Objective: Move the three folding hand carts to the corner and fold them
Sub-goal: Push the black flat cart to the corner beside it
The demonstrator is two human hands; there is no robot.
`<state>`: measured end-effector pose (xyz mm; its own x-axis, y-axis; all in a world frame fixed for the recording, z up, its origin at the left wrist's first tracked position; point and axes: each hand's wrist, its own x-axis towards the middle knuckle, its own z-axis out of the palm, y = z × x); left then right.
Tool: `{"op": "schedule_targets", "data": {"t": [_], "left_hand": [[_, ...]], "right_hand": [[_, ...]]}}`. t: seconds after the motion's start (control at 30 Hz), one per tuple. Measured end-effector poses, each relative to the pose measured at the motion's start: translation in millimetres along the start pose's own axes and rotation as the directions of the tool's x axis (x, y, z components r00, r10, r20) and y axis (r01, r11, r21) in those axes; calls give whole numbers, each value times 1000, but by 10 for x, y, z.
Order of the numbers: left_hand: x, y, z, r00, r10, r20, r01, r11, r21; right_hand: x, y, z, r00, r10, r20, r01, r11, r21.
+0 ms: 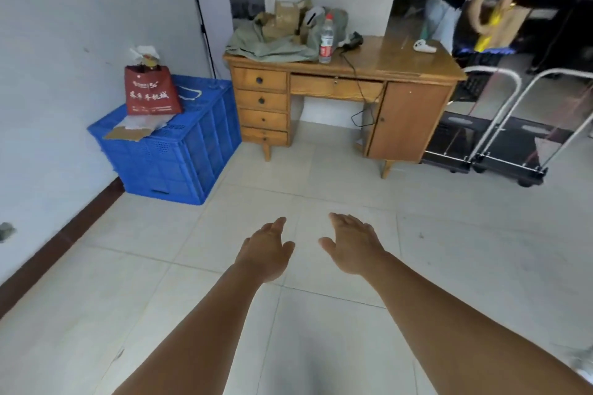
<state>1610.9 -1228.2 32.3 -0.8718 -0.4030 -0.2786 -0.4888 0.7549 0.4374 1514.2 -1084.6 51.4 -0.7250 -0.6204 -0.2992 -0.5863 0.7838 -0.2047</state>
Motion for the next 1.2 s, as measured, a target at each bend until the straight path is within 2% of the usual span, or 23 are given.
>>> {"op": "schedule_targets", "data": {"t": [0.2, 0.5, 0.87, 1.2], "left_hand": [[458, 664, 87, 977, 203, 72, -207, 977, 54], [1178, 2233, 338, 902, 415, 118, -428, 896, 119], [2059, 4352, 706, 816, 568, 104, -578, 805, 136], [2965, 5813, 988, 718, 681, 143, -696, 702, 155]], "right_hand": [[-11, 709, -153, 979, 197, -49, -192, 978, 86], [-67, 2093, -639, 885, 438, -156, -405, 891, 205], [-16, 4077, -1480, 778, 580, -241, -515, 809, 282], [308, 5381, -2022, 682, 681, -267, -592, 728, 346]]}}
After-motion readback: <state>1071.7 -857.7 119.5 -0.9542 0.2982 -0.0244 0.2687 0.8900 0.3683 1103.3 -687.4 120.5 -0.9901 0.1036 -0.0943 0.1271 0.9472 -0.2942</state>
